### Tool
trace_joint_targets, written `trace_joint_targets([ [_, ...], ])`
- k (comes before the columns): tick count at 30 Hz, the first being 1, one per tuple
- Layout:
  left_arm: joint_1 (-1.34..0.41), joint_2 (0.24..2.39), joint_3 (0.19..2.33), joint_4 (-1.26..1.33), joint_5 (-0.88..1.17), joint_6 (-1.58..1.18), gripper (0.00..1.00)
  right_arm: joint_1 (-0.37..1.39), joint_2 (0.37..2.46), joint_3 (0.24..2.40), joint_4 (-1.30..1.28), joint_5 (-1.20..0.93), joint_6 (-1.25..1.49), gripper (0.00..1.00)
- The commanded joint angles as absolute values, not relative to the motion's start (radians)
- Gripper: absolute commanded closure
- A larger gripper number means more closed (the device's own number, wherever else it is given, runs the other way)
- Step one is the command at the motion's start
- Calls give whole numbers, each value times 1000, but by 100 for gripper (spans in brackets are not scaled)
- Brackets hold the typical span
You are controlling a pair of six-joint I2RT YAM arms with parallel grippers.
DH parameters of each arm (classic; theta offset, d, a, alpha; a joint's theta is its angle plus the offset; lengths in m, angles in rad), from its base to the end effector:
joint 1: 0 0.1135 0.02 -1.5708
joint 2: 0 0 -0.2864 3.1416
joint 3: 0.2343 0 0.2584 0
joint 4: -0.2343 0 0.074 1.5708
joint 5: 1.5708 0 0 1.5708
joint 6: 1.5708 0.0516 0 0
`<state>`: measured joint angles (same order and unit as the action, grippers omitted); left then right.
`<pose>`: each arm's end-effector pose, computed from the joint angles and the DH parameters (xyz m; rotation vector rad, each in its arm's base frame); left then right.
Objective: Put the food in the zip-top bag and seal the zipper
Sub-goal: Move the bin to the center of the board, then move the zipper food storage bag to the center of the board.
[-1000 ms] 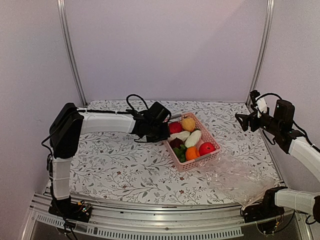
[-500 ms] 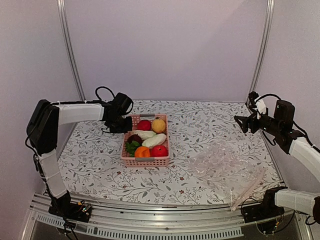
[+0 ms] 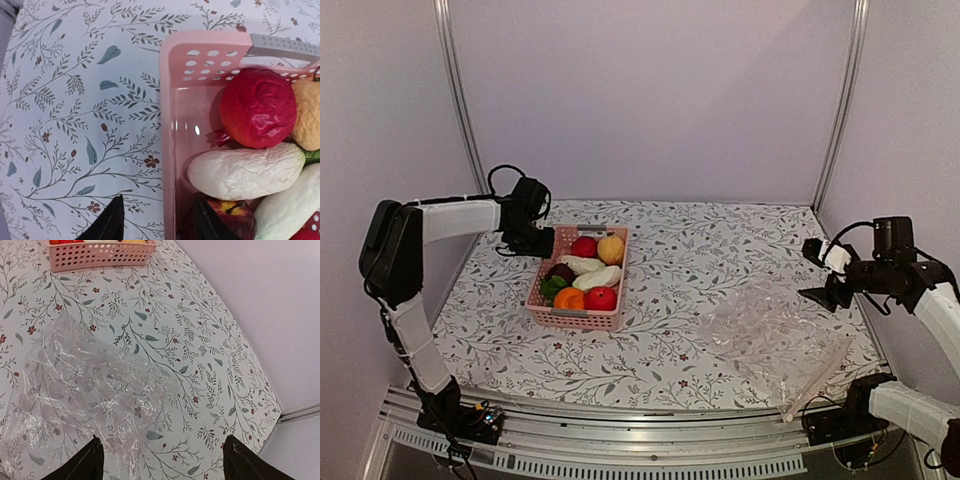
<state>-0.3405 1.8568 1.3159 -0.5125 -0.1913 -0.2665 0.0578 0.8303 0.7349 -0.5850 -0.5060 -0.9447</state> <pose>0.3886 -0.1273 0.2019 0.0301 2.5932 0.0323 0.1736 0.0351 0.2857 -1.2586 1.7482 0.0616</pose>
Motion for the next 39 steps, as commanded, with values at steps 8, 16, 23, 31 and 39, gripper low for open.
trace_joint_targets([
  [8, -671, 1518, 1337, -334, -172, -198, 39, 57, 649, 627, -911, -423, -1267, 27],
  [16, -992, 1718, 1396, -263, -99, -341, 32, 57, 619, 626, -924, -447, -1218, 30],
  [23, -1034, 1973, 1507, -292, 80, -448, 29, 57, 600, 620, -964, -456, -1233, 32],
  [31, -1035, 2114, 1557, -202, 202, -509, 36, 57, 576, 601, -966, -461, -1225, 32],
  [39, -1033, 2230, 1667, -242, 260, -526, 62, 57, 578, 610, -969, -458, -1225, 31],
])
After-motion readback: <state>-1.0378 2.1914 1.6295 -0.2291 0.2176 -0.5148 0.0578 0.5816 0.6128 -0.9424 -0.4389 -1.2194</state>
